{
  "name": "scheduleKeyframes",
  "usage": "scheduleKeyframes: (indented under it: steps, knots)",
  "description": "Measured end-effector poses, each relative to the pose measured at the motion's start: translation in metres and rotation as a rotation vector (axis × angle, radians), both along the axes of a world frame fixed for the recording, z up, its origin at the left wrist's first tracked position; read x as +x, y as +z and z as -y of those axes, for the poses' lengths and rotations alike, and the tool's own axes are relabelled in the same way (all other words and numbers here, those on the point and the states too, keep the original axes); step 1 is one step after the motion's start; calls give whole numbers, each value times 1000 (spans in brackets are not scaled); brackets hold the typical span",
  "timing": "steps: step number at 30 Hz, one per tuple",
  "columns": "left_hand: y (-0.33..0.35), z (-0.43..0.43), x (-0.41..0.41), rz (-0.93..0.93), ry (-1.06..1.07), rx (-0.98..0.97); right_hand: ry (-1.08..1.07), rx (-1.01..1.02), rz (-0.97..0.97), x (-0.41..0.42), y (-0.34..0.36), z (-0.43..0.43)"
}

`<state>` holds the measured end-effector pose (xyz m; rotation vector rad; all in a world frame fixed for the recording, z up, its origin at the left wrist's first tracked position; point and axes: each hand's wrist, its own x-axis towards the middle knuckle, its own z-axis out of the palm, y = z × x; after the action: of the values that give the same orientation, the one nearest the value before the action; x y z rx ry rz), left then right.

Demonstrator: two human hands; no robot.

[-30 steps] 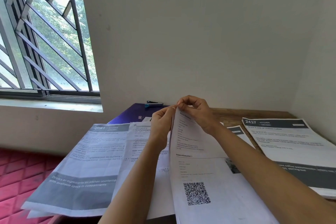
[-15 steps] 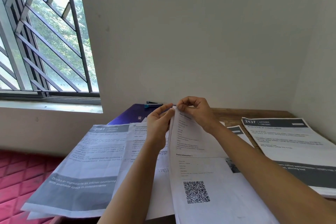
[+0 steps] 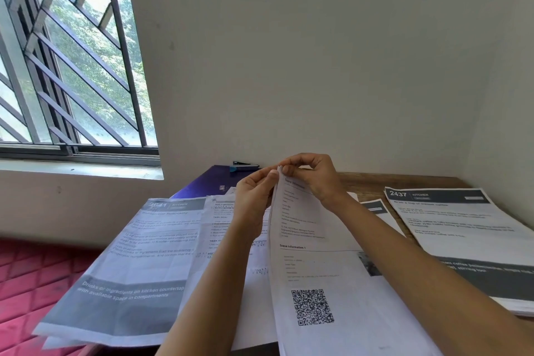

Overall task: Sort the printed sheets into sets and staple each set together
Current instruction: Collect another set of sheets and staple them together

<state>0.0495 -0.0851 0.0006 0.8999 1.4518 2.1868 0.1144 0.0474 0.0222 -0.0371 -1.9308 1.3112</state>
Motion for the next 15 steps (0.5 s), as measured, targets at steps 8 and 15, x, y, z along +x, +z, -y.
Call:
scheduleKeyframes:
  steps: [8, 15]
  knots:
    - [1, 1, 0, -7, 2, 17, -9, 18, 9, -1, 0, 2]
    - [2, 0, 0, -5, -11, 9, -41, 9, 8, -3, -1, -1]
